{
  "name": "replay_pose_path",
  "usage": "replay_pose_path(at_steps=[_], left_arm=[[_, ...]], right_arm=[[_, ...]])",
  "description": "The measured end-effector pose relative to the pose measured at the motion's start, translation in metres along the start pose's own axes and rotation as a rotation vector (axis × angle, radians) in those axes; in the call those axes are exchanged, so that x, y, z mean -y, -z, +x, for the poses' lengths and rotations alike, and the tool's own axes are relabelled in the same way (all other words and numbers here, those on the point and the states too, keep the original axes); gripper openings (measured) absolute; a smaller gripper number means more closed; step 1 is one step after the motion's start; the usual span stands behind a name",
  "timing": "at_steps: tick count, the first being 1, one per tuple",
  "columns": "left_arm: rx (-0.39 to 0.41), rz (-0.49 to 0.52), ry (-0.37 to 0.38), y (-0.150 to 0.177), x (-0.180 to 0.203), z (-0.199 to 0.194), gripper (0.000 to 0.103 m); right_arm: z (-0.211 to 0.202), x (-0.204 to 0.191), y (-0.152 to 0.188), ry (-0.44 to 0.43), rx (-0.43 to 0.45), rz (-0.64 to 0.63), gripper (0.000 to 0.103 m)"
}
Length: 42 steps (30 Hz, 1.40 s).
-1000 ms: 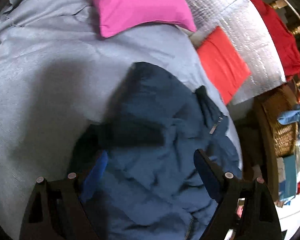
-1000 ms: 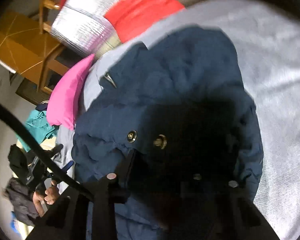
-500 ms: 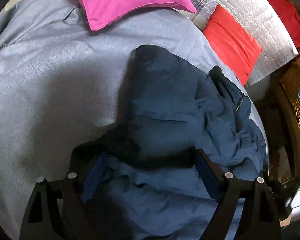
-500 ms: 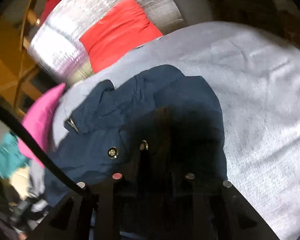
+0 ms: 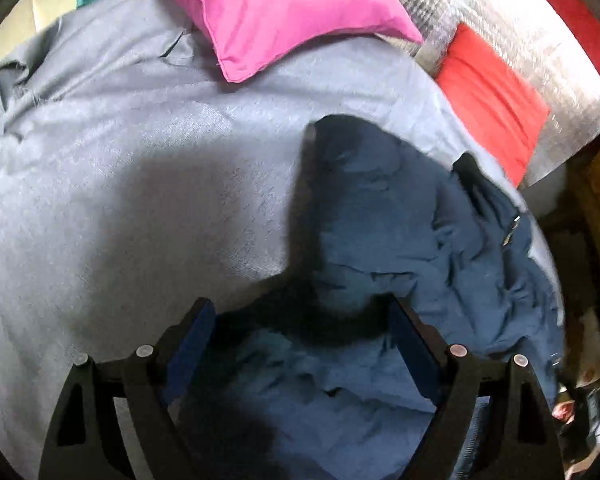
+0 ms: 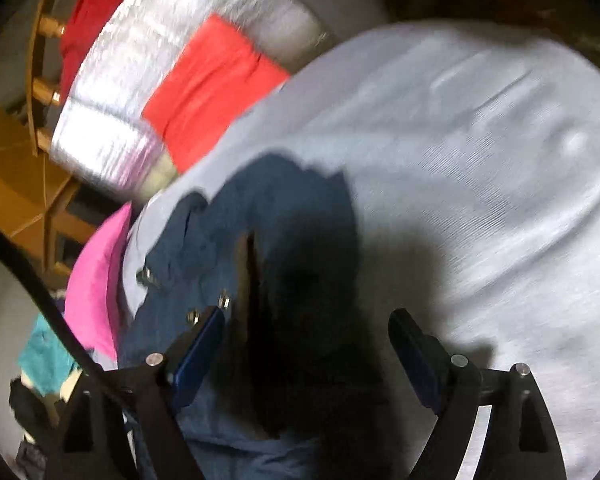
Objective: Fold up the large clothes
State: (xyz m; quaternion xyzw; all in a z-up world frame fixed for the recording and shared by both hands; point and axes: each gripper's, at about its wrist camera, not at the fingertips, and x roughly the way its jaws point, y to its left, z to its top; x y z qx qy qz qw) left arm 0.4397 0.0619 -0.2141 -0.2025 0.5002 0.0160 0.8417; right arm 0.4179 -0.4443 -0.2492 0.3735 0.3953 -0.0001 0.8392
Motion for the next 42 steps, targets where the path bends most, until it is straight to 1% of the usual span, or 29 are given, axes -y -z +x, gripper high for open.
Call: replay_pose_path(at_steps=[1,3,5,6,8,9,10,11,12,14,16,17,19,20,21,23,24,26,28,29,31,32,35,37,38,39,40,41,42], left_arm=[[0.002,0.020,-0.015,0.000,0.003,0.000,0.088],[0.004,0.032,-0.022,0.001,0.005,-0.002,0.088],[0.023,0.020,0.007,0.000,0.004,-0.010,0.088],[0.035,0.017,0.022,-0.001,0.003,-0.014,0.088],[0.048,0.019,0.017,-0.002,0.003,-0.017,0.087],[0.042,0.024,0.001,-0.002,0.004,-0.016,0.088],[0.023,0.031,-0.019,-0.001,0.003,-0.011,0.088],[-0.002,0.037,-0.034,0.001,0.004,-0.004,0.088],[-0.027,0.048,-0.055,0.004,0.002,0.003,0.089],[-0.021,0.065,-0.074,0.005,0.003,0.000,0.089],[-0.018,0.051,-0.052,0.002,0.003,-0.007,0.089],[-0.009,0.039,-0.043,0.001,0.004,-0.013,0.089],[0.023,0.032,-0.016,0.001,0.006,-0.025,0.088],[0.039,0.037,0.017,-0.001,0.009,-0.033,0.088],[0.046,0.047,0.075,0.000,0.015,-0.042,0.088],[0.028,0.055,0.166,0.003,0.021,-0.050,0.089],[-0.007,0.059,0.234,0.007,0.027,-0.050,0.089],[-0.077,0.058,0.308,0.017,0.037,-0.043,0.089],[-0.151,0.036,0.347,0.025,0.044,-0.030,0.089],[-0.207,0.007,0.367,0.032,0.047,-0.019,0.089],[-0.274,-0.044,0.390,0.040,0.048,-0.005,0.089],[-0.288,-0.070,0.404,0.041,0.046,0.001,0.089],[-0.262,-0.150,0.419,0.039,0.037,0.011,0.089],[-0.225,-0.213,0.424,0.036,0.026,0.015,0.088],[-0.209,-0.249,0.435,0.031,0.020,0.018,0.088],[-0.197,-0.274,0.448,0.029,0.016,0.024,0.088],[-0.183,-0.302,0.467,0.026,0.010,0.027,0.088],[-0.171,-0.327,0.483,0.024,0.006,0.030,0.088],[-0.157,-0.352,0.502,0.023,0.002,0.032,0.087]], right_arm=[[0.006,-0.011,0.005,0.029,-0.005,-0.043,0.081],[0.002,-0.031,0.012,0.112,0.032,-0.138,0.056],[-0.012,-0.050,0.015,0.153,0.101,-0.220,0.045],[-0.019,-0.059,0.016,0.155,0.132,-0.251,0.043],[-0.024,-0.063,0.017,0.176,0.174,-0.273,0.043],[-0.019,-0.060,0.018,0.201,0.159,-0.271,0.042],[-0.009,-0.055,0.018,0.234,0.119,-0.266,0.042],[0.003,-0.046,0.019,0.263,0.061,-0.252,0.048],[0.009,-0.037,0.020,0.257,0.035,-0.219,0.057],[0.001,-0.038,0.016,0.245,0.031,-0.192,0.057],[-0.019,-0.047,0.013,0.242,0.041,-0.203,0.063],[-0.030,-0.049,0.013,0.228,0.069,-0.195,0.069],[-0.059,-0.053,0.016,0.146,0.129,-0.156,0.073],[-0.066,-0.053,0.017,0.110,0.134,-0.143,0.076],[-0.076,-0.053,0.021,0.049,0.138,-0.118,0.079],[-0.083,-0.053,0.030,-0.060,0.116,-0.074,0.079],[-0.080,-0.055,0.038,-0.124,0.074,-0.048,0.081],[-0.069,-0.058,0.049,-0.183,0.006,-0.005,0.081],[-0.050,-0.055,0.063,-0.266,-0.054,0.075,0.081],[-0.038,-0.052,0.069,-0.300,-0.103,0.124,0.081],[-0.019,-0.045,0.078,-0.292,-0.159,0.197,0.081],[-0.013,-0.039,0.080,-0.278,-0.164,0.228,0.081],[-0.006,-0.019,0.070,-0.285,-0.111,0.340,0.078],[-0.007,-0.011,0.060,-0.242,-0.047,0.358,0.076],[-0.003,-0.004,0.056,-0.223,-0.022,0.390,0.072],[0.001,0.006,0.053,-0.224,-0.010,0.439,0.063],[0.006,0.016,0.050,-0.225,-0.005,0.488,0.056],[0.009,0.022,0.049,-0.226,-0.006,0.515,0.042],[0.013,0.027,0.047,-0.237,-0.006,0.538,0.036]])
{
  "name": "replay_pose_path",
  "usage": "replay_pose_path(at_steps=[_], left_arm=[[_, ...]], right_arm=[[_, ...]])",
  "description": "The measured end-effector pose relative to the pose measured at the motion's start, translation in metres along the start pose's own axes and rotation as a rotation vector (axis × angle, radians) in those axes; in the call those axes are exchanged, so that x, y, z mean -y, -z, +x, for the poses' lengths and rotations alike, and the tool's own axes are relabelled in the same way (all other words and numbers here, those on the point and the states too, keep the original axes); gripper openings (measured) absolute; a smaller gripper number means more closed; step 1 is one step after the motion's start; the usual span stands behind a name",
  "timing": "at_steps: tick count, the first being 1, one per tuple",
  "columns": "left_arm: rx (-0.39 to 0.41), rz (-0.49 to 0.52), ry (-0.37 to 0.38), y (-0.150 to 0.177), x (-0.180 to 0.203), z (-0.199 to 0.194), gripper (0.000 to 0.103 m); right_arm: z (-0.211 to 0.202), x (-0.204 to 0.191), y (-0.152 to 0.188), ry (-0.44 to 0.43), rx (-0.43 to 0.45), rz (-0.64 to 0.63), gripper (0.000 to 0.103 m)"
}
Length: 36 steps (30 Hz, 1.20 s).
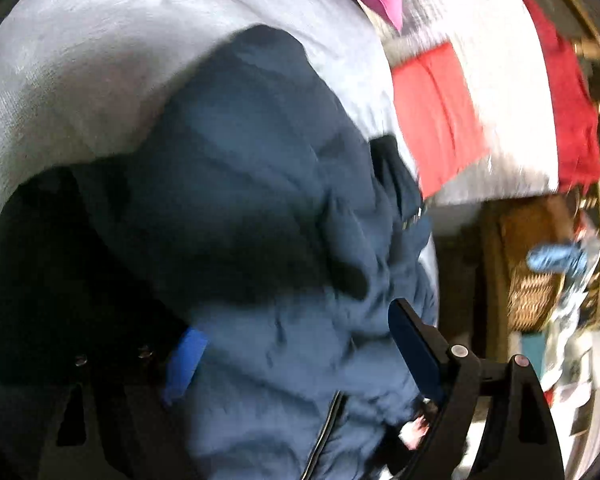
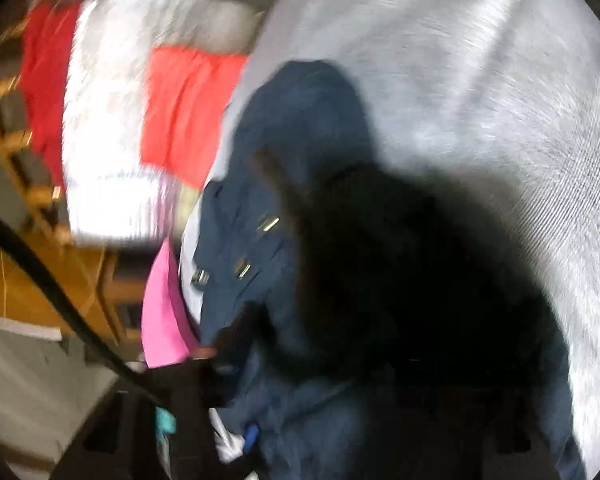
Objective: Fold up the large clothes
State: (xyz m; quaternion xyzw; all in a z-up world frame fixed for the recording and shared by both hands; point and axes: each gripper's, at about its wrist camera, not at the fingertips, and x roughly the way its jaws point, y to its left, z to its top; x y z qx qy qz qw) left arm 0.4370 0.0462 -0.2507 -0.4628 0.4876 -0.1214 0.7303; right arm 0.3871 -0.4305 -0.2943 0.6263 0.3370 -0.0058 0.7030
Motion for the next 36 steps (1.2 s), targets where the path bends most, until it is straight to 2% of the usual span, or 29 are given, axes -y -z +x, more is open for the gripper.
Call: replay_pose_path(at_steps=[2,4,5,7,11,13,14,16,19,20,21,22,24,25,27,31,34,36], left_arm=[[0.038,-0.022,0.015,-0.004,-0.005,-0.001,0.080],[0.048,-0.023,-0.014,-0.007,-0.008,0.001,0.046],[0.048,-0.028,-0.027,-0.008,-0.011,0.002,0.044],[0.065,-0.033,-0.011,-0.007,-0.010,-0.002,0.029],[0.125,0.046,-0.002,-0.002,0.011,-0.010,0.021],[0.130,0.082,-0.054,0.001,0.017,-0.004,0.021],[0.118,0.090,-0.091,0.001,0.016,0.002,0.021],[0.076,0.077,-0.129,-0.002,0.010,0.010,0.025],[0.043,0.032,-0.121,-0.005,0.006,0.012,0.032],[0.039,0.031,-0.131,-0.004,0.008,0.009,0.035],[0.033,0.032,-0.146,-0.003,0.008,0.008,0.044],[0.019,0.031,-0.148,-0.003,0.009,0.007,0.048],[-0.010,0.026,-0.163,0.003,0.012,0.001,0.054],[-0.021,0.025,-0.171,0.005,0.012,-0.002,0.058],[-0.054,0.041,-0.197,0.012,0.018,-0.005,0.059],[-0.067,0.141,-0.216,0.026,0.034,-0.026,0.059],[-0.036,0.223,-0.200,0.034,0.046,-0.047,0.059],[0.037,0.308,-0.189,0.034,0.062,-0.057,0.060]], right_arm=[[-0.002,0.000,-0.002,-0.002,0.009,0.004,0.033],[-0.005,-0.009,-0.001,0.034,0.033,-0.058,0.030],[-0.003,-0.014,0.001,0.040,0.043,-0.081,0.026],[-0.010,-0.023,0.002,0.032,0.069,-0.126,0.023],[-0.022,-0.043,0.006,0.034,0.125,-0.262,0.023],[-0.019,-0.038,0.009,0.094,0.111,-0.307,0.022],[-0.012,-0.028,0.006,0.131,0.074,-0.278,0.022],[-0.008,-0.011,0.001,0.096,0.036,-0.188,0.022],[-0.019,-0.016,-0.003,0.100,0.006,-0.184,0.028],[-0.022,-0.016,-0.004,0.102,-0.002,-0.189,0.031],[-0.023,-0.019,-0.004,0.110,-0.011,-0.186,0.032],[-0.023,-0.017,-0.004,0.115,-0.029,-0.177,0.035],[-0.027,-0.014,-0.005,0.097,-0.072,-0.155,0.047],[-0.031,-0.015,-0.005,0.100,-0.089,-0.150,0.049],[-0.035,-0.018,-0.002,0.141,-0.115,-0.181,0.055],[-0.049,-0.031,0.008,0.179,-0.203,-0.268,0.057],[-0.066,-0.045,0.020,0.134,-0.237,-0.348,0.057],[-0.073,-0.062,0.029,0.073,-0.235,-0.411,0.057]])
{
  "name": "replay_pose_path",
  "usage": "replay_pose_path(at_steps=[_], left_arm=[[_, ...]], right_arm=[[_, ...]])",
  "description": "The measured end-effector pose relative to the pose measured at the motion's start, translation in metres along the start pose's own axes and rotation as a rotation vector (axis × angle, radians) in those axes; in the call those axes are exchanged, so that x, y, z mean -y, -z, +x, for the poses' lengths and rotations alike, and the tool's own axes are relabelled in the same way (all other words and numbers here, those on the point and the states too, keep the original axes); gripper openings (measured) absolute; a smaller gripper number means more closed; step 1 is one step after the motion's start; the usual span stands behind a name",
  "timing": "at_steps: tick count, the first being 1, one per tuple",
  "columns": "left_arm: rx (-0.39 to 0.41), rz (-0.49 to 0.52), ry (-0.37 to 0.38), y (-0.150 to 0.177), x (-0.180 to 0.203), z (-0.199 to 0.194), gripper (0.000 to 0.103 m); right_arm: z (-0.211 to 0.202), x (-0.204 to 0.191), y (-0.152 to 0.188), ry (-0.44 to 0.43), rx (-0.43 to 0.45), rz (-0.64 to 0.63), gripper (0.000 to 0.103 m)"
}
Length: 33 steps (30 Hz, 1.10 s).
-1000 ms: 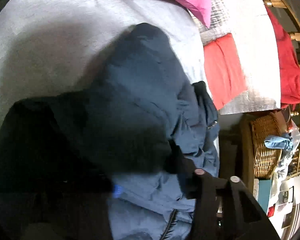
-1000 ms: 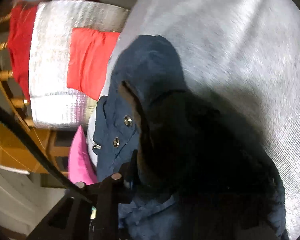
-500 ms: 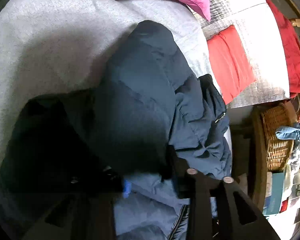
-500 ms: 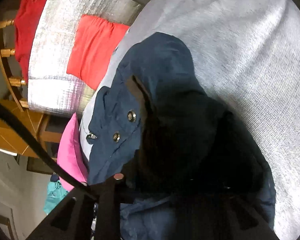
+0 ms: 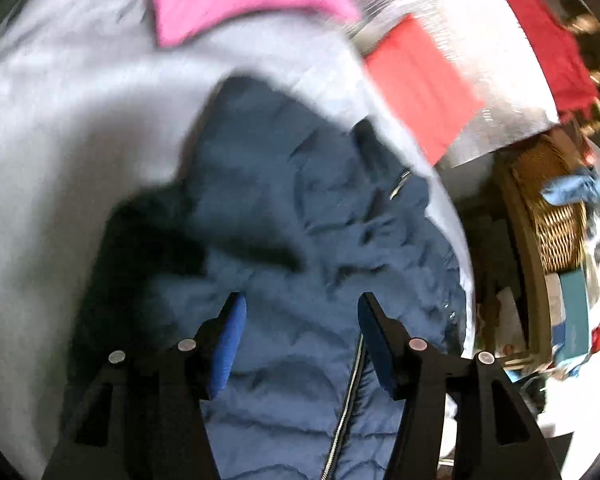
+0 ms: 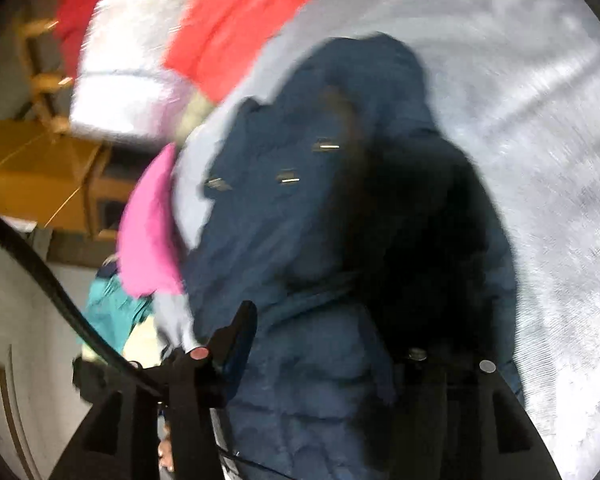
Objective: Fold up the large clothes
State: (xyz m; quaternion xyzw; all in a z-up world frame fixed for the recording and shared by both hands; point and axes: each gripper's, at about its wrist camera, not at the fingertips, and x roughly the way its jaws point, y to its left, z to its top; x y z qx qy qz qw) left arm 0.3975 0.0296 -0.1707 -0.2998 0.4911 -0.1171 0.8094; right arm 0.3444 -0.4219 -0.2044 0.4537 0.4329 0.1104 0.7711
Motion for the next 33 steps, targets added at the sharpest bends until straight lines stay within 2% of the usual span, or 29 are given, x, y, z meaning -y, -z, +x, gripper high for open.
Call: replay_pose_path(at_steps=[2,4,6,7,10,12,14,16,19,22,24,27,29,33], left_arm=[[0.060,0.037,-0.005,-0.005,0.005,-0.004,0.066],[0.133,0.064,-0.022,-0.010,0.009,-0.003,0.071],[0.156,0.079,-0.094,-0.014,0.005,0.008,0.071],[0.150,0.082,-0.124,-0.016,0.003,0.013,0.071],[0.067,0.052,-0.219,-0.022,-0.012,0.045,0.071],[0.003,0.046,-0.254,-0.020,-0.021,0.067,0.071],[0.011,0.074,-0.272,-0.019,-0.016,0.066,0.071],[0.011,0.080,-0.265,-0.020,-0.012,0.059,0.071],[0.074,0.072,-0.226,-0.020,-0.003,0.042,0.071],[0.098,0.128,-0.192,-0.017,0.011,0.038,0.072],[0.066,0.160,-0.221,-0.013,0.015,0.052,0.073],[-0.026,0.175,-0.280,-0.005,0.003,0.076,0.075],[-0.015,0.185,-0.290,-0.003,0.005,0.075,0.076],[-0.015,0.164,-0.260,-0.005,0.006,0.060,0.076]], right_arm=[[-0.001,-0.012,0.003,-0.022,0.055,-0.046,0.055],[0.004,-0.020,0.004,0.000,0.101,-0.098,0.049],[0.018,-0.021,0.001,0.033,0.124,-0.118,0.043],[0.027,-0.017,-0.002,0.054,0.127,-0.115,0.041],[0.054,-0.006,-0.011,0.102,0.111,-0.088,0.039],[0.072,0.004,-0.016,0.123,0.063,-0.046,0.027],[0.070,0.012,-0.019,0.094,0.054,-0.005,0.025],[0.059,0.010,-0.020,0.067,0.062,0.003,0.027],[0.047,-0.003,-0.015,0.013,0.094,-0.042,0.027],[0.058,-0.012,-0.010,0.008,0.078,-0.085,0.027],[0.076,-0.006,-0.007,0.059,0.027,-0.075,0.028],[0.081,0.004,-0.007,0.046,-0.001,-0.041,0.028],[0.074,0.003,-0.008,0.043,-0.013,-0.033,0.028],[0.050,-0.002,-0.012,0.025,0.041,-0.033,0.030]])
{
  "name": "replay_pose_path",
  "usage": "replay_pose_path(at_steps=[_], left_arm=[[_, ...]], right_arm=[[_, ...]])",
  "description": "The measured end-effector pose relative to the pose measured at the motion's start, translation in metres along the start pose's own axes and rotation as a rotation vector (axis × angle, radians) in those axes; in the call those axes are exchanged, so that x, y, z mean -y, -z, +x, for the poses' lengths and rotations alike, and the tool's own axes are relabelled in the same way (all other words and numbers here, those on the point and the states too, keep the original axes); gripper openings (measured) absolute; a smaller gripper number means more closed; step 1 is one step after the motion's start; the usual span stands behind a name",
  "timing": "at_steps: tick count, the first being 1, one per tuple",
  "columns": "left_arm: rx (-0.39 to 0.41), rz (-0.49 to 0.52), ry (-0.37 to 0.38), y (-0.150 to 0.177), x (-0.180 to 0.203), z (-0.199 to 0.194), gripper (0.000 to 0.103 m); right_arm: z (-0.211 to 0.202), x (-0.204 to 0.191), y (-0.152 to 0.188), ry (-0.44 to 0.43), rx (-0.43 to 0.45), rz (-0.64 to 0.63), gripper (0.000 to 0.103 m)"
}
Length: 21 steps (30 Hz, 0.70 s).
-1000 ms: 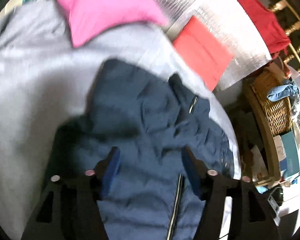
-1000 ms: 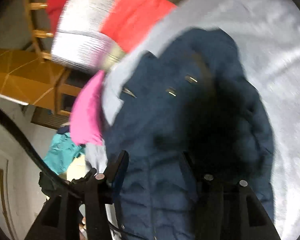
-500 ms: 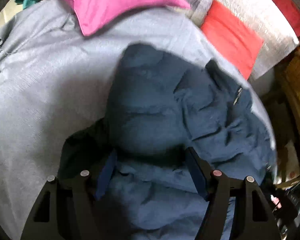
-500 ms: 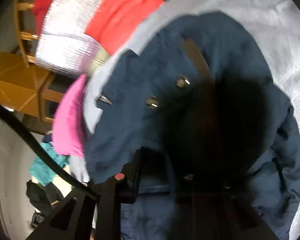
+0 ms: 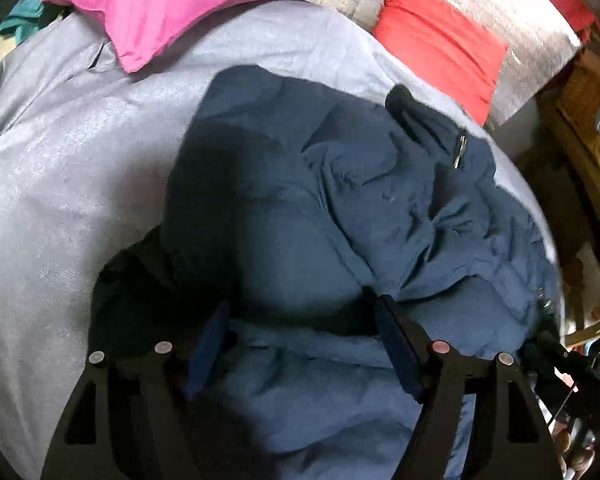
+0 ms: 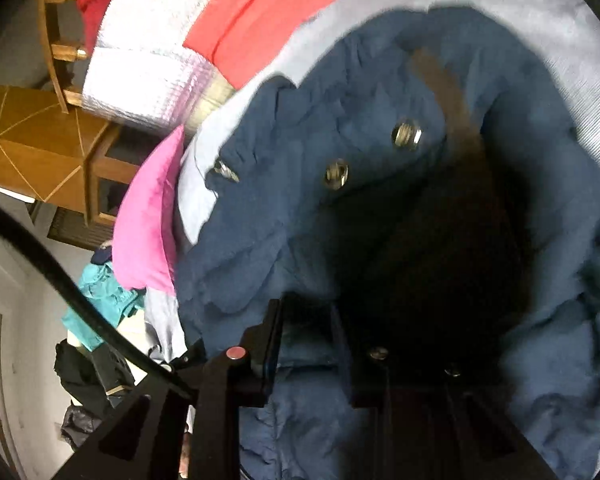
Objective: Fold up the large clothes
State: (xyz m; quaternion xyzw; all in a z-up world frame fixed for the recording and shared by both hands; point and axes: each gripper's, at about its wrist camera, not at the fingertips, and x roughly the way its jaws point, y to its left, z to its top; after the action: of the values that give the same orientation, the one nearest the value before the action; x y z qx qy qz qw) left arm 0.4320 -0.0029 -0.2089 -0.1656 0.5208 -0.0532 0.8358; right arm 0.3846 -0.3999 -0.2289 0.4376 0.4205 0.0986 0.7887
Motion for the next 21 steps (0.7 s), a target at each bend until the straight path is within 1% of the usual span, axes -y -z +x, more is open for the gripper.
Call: replay_pose_path(at_steps=[2,3,5,6,8,10,11,13,15,17,19,21], left_arm=[[0.019,-0.025,0.012,-0.001,-0.003,-0.012,0.076],[0.038,-0.027,0.018,-0.002,-0.005,-0.017,0.076],[0.045,-0.016,-0.003,-0.002,-0.005,-0.017,0.076],[0.032,-0.011,-0.023,-0.001,-0.007,-0.013,0.076],[-0.027,-0.006,-0.062,0.000,-0.010,0.004,0.076],[-0.020,0.000,-0.065,0.000,-0.009,0.004,0.076],[-0.023,0.003,-0.065,-0.001,-0.008,0.000,0.076],[-0.005,0.005,-0.043,-0.003,-0.008,-0.009,0.076],[0.042,-0.012,-0.032,-0.006,-0.013,-0.024,0.076],[0.082,-0.033,-0.026,-0.011,-0.021,-0.035,0.076],[0.097,-0.053,-0.047,-0.014,-0.030,-0.037,0.076],[0.090,-0.074,-0.084,-0.015,-0.041,-0.034,0.076]], right_arm=[[-0.011,0.001,-0.004,-0.015,0.033,0.009,0.030],[-0.014,0.004,-0.006,-0.008,0.044,0.018,0.033],[-0.007,0.013,-0.007,0.031,0.023,0.042,0.038],[0.001,0.018,-0.006,0.043,-0.004,0.052,0.038],[0.004,0.020,-0.006,0.043,-0.007,0.044,0.038],[-0.003,0.016,-0.008,0.036,-0.017,0.043,0.038],[-0.010,0.015,-0.009,0.025,-0.004,0.044,0.038],[-0.031,0.016,-0.014,0.026,0.057,0.039,0.038],[-0.052,0.023,-0.020,0.025,0.132,0.050,0.046],[-0.073,0.034,-0.025,0.016,0.205,0.088,0.047],[-0.085,0.050,-0.030,0.039,0.246,0.137,0.047],[-0.084,0.061,-0.032,0.054,0.247,0.167,0.048]])
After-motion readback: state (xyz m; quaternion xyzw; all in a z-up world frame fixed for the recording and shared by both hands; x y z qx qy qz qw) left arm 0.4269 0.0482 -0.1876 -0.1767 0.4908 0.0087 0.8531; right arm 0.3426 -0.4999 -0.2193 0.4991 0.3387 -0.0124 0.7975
